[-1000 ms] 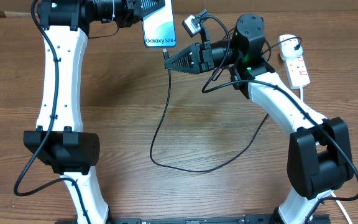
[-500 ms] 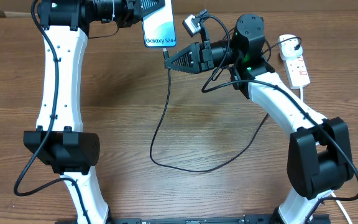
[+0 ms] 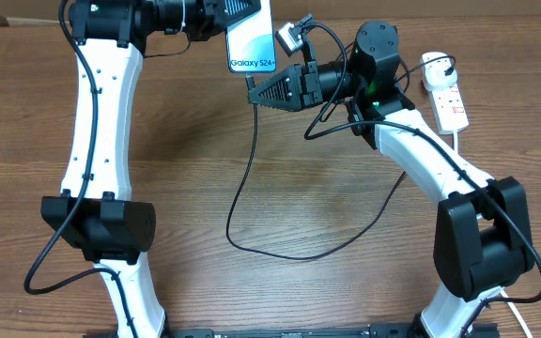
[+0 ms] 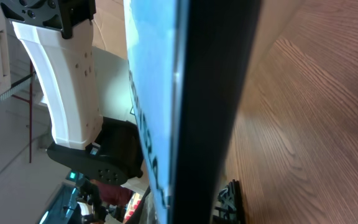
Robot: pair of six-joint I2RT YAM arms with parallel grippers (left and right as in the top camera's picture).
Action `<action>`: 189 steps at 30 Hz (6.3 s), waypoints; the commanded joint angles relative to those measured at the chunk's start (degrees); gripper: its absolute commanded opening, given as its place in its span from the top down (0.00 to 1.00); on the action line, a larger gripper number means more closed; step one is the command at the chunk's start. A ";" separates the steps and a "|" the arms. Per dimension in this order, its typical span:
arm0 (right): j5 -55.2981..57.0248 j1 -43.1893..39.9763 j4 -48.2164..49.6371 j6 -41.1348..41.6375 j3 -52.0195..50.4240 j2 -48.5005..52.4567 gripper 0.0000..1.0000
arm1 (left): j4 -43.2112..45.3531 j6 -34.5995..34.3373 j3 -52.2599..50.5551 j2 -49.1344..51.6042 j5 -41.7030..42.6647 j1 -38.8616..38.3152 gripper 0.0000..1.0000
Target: Plug charger to phone and switch on socket
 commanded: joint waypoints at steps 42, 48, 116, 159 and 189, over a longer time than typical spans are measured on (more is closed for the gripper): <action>0.07 -0.02 0.37 0.20 0.02 -1.07 0.96 | -1.05 -1.57 0.44 0.37 0.04 0.94 0.96; 0.09 -0.02 0.39 0.20 0.02 -1.07 0.96 | -1.09 -1.62 0.44 0.37 0.07 0.94 0.96; 2.08 -1.29 1.22 0.22 0.02 -1.07 0.96 | -2.19 -2.10 0.44 0.37 3.13 0.92 0.96; 7.61 0.17 1.25 3.21 0.02 -1.07 0.96 | -3.26 -2.05 0.44 0.37 3.13 0.81 0.96; 10.75 0.70 1.25 4.72 0.02 -1.07 0.96 | -3.91 -2.03 0.44 0.37 3.30 0.31 0.96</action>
